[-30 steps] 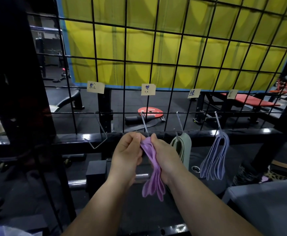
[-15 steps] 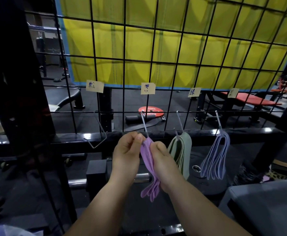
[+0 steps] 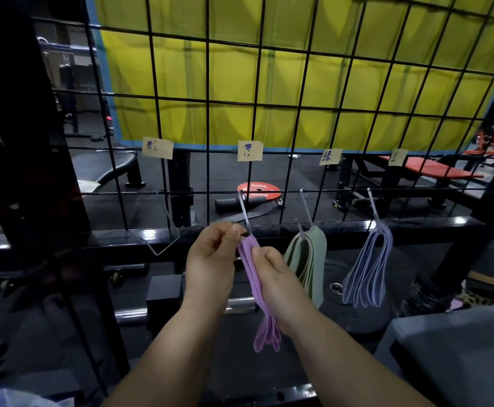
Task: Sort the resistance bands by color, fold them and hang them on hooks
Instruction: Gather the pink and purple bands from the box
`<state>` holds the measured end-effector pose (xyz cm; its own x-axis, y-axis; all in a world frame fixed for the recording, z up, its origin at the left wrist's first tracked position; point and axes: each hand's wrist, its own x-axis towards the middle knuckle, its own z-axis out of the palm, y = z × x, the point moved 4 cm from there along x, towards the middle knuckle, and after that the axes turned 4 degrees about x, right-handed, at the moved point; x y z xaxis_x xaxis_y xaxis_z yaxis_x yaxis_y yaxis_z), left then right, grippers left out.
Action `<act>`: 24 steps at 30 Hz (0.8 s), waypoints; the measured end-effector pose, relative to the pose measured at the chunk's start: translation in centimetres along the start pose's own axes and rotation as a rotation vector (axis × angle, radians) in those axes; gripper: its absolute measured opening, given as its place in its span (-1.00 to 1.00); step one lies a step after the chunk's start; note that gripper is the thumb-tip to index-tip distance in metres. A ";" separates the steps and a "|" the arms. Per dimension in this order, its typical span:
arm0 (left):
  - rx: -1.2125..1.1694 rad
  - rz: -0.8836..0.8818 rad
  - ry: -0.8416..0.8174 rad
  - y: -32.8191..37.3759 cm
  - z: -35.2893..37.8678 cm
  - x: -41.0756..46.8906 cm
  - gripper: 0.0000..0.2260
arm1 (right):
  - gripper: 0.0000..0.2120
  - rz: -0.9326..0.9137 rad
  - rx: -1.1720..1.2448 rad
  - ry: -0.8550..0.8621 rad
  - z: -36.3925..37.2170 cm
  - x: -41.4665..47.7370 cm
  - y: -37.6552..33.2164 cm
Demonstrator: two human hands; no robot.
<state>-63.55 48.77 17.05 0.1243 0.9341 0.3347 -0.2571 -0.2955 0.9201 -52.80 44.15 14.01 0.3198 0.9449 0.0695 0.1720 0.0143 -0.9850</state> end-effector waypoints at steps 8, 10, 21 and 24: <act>-0.031 -0.070 0.076 -1.1 -0.4 0.0 -0.86 | -0.65 0.010 -0.070 0.012 0.3 -0.6 1.7; -0.010 -0.077 0.088 -1.2 -0.4 0.1 -0.86 | -0.71 0.011 -0.068 -0.002 0.3 -1.0 2.3; 0.078 -0.143 0.086 -3.2 -0.3 -2.5 -0.83 | -0.72 0.090 0.082 -0.099 0.1 -1.6 5.6; 0.203 -0.213 -0.003 -5.0 -0.4 -4.3 -0.74 | -0.70 0.087 0.031 -0.119 0.0 -2.0 6.9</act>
<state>-63.17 46.30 10.92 0.1575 0.9789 0.1300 -0.0275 -0.1273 0.9915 -52.27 42.39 7.09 0.2192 0.9751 -0.0333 0.1189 -0.0605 -0.9911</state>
